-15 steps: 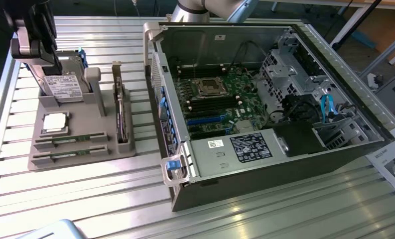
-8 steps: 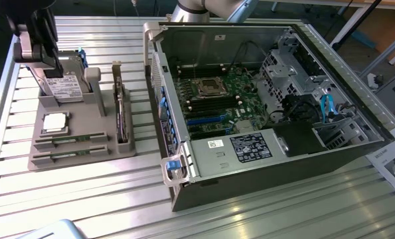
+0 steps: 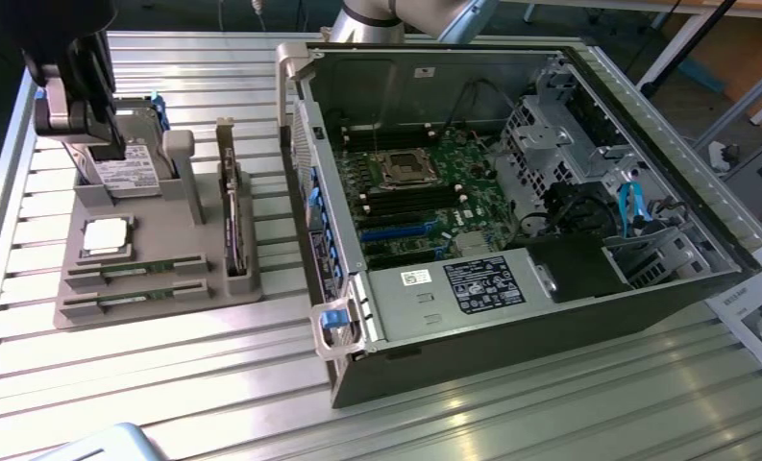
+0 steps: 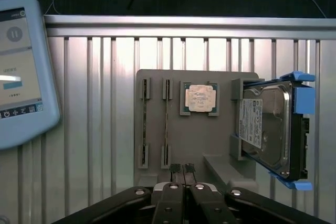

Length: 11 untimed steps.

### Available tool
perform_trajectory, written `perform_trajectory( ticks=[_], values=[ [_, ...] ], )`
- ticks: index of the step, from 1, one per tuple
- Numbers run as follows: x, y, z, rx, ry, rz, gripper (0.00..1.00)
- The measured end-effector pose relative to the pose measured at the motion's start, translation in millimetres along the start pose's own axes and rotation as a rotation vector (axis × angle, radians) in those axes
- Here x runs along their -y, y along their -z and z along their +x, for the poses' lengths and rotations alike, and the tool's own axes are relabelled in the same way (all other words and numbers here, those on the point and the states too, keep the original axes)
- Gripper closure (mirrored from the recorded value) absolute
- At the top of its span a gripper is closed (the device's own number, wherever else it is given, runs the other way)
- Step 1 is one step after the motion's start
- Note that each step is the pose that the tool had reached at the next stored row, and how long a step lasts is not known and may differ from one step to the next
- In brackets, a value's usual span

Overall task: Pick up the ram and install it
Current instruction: 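Pick up the ram and move it above insertion slot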

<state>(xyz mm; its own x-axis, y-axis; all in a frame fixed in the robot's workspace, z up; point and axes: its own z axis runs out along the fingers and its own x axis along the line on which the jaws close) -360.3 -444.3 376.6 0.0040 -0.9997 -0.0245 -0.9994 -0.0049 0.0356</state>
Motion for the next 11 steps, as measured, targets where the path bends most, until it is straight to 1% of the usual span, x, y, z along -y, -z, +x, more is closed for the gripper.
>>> perform_trajectory(
  ticks=[10,11],
  values=[
    [0.0,-0.1,0.1,0.0000,0.000,0.0000,0.89],
    [0.0,-0.1,0.1,0.0000,0.000,0.0000,0.82]
  ],
)
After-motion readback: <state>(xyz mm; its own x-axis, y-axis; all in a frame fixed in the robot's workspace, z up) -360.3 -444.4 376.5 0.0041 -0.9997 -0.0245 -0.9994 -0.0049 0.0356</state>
